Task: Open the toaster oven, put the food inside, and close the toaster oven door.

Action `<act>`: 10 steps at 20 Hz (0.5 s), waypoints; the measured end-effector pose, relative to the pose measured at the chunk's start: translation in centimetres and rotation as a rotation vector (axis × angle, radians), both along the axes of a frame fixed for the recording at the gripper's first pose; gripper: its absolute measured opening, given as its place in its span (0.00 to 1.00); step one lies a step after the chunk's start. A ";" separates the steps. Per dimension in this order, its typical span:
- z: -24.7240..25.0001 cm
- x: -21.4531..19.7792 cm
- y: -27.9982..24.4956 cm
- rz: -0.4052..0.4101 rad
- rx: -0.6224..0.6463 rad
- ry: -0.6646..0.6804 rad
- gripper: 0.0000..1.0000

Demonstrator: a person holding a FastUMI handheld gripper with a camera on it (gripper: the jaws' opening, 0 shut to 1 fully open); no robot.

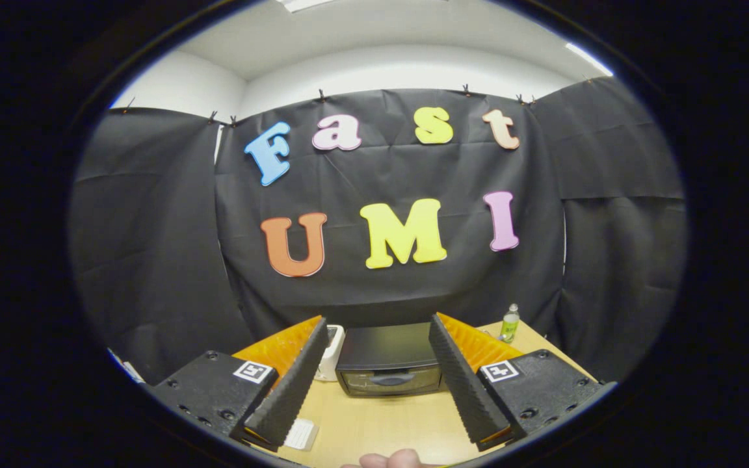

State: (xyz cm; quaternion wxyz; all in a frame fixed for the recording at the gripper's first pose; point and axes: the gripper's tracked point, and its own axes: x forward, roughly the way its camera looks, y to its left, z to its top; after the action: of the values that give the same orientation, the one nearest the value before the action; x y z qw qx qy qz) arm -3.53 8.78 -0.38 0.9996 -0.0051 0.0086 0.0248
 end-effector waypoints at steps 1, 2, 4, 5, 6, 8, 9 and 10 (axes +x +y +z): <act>0.1 0.0 -0.2 -0.002 0.002 -0.002 1.00; 0.2 0.0 -0.4 -0.006 0.004 -0.003 1.00; 0.1 0.2 -0.6 -0.009 0.011 -0.002 1.00; 0.1 0.2 -0.8 -0.008 0.012 0.001 1.00; -0.1 0.2 -0.9 -0.009 0.014 0.010 1.00; -0.4 0.3 -1.0 -0.009 0.017 0.023 1.00; -0.4 0.5 -1.2 -0.010 0.013 0.021 1.00; -0.3 0.6 -1.4 -0.015 0.008 0.022 1.00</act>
State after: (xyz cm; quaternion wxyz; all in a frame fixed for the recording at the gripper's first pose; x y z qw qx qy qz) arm -2.93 7.36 -0.65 0.9997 -0.0006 0.0194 0.0175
